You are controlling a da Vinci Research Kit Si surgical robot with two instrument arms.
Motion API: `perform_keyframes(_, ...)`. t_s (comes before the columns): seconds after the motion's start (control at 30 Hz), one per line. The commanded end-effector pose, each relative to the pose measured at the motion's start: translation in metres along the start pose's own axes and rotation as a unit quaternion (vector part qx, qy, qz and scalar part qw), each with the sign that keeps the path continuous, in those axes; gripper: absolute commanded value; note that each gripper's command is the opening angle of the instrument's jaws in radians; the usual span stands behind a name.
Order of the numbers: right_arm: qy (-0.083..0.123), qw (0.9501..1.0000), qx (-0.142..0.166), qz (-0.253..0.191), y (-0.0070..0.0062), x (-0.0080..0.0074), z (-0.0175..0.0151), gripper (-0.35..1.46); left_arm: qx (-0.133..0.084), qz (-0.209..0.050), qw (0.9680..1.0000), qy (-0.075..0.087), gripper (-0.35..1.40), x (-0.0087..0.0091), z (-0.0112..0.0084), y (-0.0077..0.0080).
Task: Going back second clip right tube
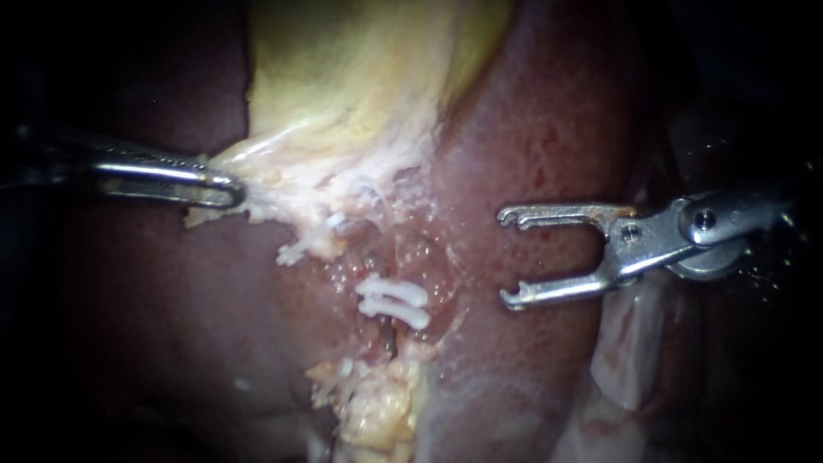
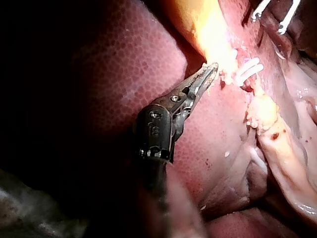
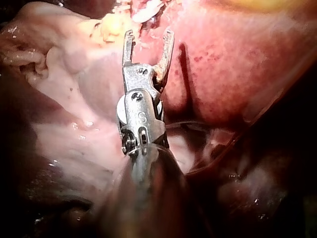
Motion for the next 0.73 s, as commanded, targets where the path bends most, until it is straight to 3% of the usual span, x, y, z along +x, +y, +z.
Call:
perform_keyframes(0.03,0.000,1.0000,0.000,0.000,0.0000,0.0000,0.0001,0.50,0.000,-0.002,1.0000,-0.001,-0.35,-0.0001,0.0005,-0.0002)
perform_keyframes(0.37,0.000,1.0000,0.000,0.000,-0.0002,0.0000,0.0001,0.50,-0.009,-0.002,1.0000,-0.002,-0.35,-0.0011,0.0034,-0.0008)
perform_keyframes(0.73,0.000,1.0000,0.000,0.000,-0.0002,0.0000,0.0001,0.50,-0.009,-0.002,1.0000,-0.002,-0.35,-0.0010,0.0035,-0.0008)
